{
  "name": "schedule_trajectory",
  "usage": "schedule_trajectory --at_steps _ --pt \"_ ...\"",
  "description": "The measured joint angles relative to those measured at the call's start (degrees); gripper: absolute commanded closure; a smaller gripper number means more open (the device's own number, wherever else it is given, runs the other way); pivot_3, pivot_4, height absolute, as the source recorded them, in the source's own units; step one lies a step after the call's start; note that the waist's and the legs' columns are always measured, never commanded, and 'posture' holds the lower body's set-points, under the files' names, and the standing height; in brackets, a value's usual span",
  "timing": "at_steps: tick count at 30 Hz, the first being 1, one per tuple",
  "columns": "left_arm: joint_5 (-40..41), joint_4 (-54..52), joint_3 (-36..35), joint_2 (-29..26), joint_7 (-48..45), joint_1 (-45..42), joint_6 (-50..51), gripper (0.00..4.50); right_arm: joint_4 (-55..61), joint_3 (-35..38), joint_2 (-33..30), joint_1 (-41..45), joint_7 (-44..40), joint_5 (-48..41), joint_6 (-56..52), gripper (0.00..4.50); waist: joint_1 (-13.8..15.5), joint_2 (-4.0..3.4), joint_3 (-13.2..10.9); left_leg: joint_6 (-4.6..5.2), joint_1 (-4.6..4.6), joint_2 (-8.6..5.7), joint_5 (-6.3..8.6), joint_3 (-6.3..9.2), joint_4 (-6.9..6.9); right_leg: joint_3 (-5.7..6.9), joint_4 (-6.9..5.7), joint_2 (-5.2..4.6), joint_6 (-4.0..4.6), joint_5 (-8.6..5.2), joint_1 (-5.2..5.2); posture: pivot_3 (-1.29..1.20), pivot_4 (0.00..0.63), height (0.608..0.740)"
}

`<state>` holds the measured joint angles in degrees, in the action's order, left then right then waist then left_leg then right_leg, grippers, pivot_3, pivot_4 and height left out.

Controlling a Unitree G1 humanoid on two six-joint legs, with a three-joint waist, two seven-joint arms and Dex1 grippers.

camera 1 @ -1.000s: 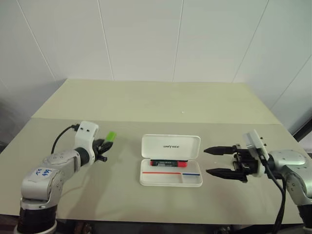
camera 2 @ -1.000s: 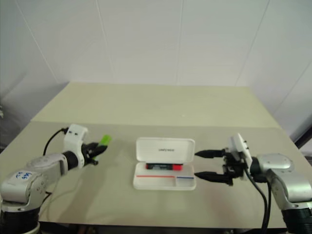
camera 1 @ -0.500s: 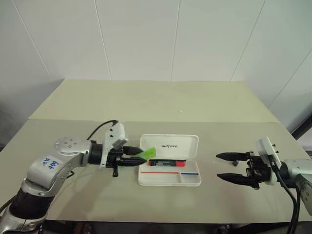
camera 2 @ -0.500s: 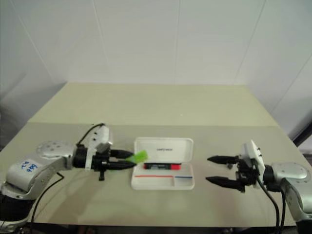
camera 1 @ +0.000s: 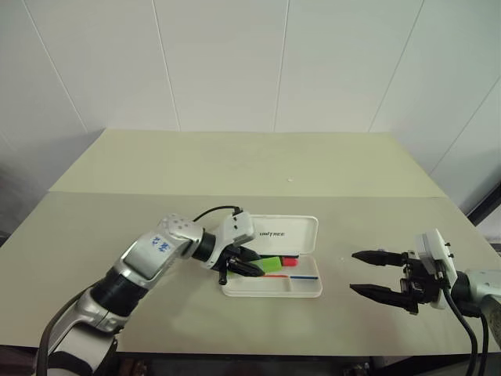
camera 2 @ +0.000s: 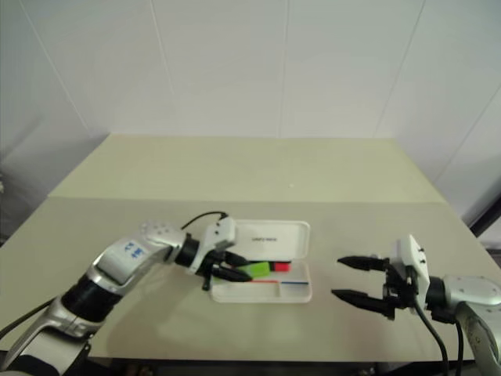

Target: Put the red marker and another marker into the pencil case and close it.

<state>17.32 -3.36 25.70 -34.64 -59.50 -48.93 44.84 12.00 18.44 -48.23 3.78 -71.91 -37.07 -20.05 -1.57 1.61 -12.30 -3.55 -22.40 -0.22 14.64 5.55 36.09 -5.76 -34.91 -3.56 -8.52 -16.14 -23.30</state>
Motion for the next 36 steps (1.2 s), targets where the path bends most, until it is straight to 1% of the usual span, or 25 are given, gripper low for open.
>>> schedule_trajectory --at_steps 8,16,35,36 --pt "-3.2 1.8 2.7 2.0 -2.7 -1.4 -0.8 3.41 2.7 0.3 0.7 -2.8 3.0 -0.5 -0.1 0.0 0.0 0.0 0.0 0.0 0.0 0.0 0.0 0.0 0.02 -0.03 -0.09 0.0 -0.02 -0.02 -0.03 0.0 0.15 0.74" --pt "-4.3 -1.5 4.3 2.5 -3.3 -1.4 0.9 3.41 3.8 0.5 0.8 -4.2 4.7 -0.9 -0.1 0.0 0.0 0.0 0.0 0.0 0.01 0.0 0.0 0.0 0.03 -0.05 -0.13 0.0 -0.02 -0.02 -0.03 0.0 0.15 0.74" --pt "-6.6 -3.1 5.2 2.0 -3.2 -1.3 2.7 3.41 4.5 0.5 0.8 -4.4 6.4 -2.0 -0.3 0.0 0.0 0.0 0.0 0.0 0.04 0.0 0.0 0.0 0.07 -0.05 -0.21 0.01 -0.02 -0.02 -0.02 0.0 0.15 0.74" --pt "-6.6 -3.1 5.2 2.0 -3.2 -1.3 2.8 3.06 4.5 0.5 0.8 -4.4 6.4 -2.0 -0.3 0.0 0.0 0.0 0.0 0.0 0.04 0.0 0.0 0.0 0.07 -0.05 -0.22 0.01 -0.02 -0.02 -0.02 0.0 0.15 0.74"
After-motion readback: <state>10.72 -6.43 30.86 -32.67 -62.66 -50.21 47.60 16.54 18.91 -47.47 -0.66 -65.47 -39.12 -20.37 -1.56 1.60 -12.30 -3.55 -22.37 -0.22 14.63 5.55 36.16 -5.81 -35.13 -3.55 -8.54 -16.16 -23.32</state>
